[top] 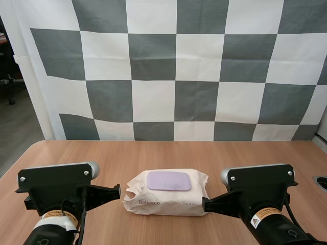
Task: Open the wet wipes lid
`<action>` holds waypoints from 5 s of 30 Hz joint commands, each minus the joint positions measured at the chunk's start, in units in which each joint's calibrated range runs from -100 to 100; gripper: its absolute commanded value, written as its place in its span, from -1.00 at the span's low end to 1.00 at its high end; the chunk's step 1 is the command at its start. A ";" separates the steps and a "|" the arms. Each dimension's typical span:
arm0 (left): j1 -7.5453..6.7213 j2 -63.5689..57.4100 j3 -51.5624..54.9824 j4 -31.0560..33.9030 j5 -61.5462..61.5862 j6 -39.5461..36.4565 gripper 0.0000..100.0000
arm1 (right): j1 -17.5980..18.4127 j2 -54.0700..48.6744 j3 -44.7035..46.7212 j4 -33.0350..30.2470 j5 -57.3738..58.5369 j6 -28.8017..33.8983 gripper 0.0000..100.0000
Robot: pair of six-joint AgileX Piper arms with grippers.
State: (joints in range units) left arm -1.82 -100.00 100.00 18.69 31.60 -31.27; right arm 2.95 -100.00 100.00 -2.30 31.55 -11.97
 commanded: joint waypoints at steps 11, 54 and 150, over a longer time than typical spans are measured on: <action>-0.57 0.00 0.00 -15.31 -0.07 9.37 -1.00 | 0.00 0.00 0.00 0.00 -0.10 0.01 -1.00; -0.57 0.00 -16.05 -12.72 0.22 9.78 -1.00 | 0.00 0.00 -19.58 -0.47 2.24 0.01 -1.00; 0.53 74.22 -17.56 -84.84 24.04 124.58 -1.00 | 0.00 49.00 -39.48 26.15 58.76 -65.81 1.00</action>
State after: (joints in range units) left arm -1.28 -25.76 82.71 -65.98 55.44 92.35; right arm 2.95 -52.11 60.48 23.73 90.23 -73.83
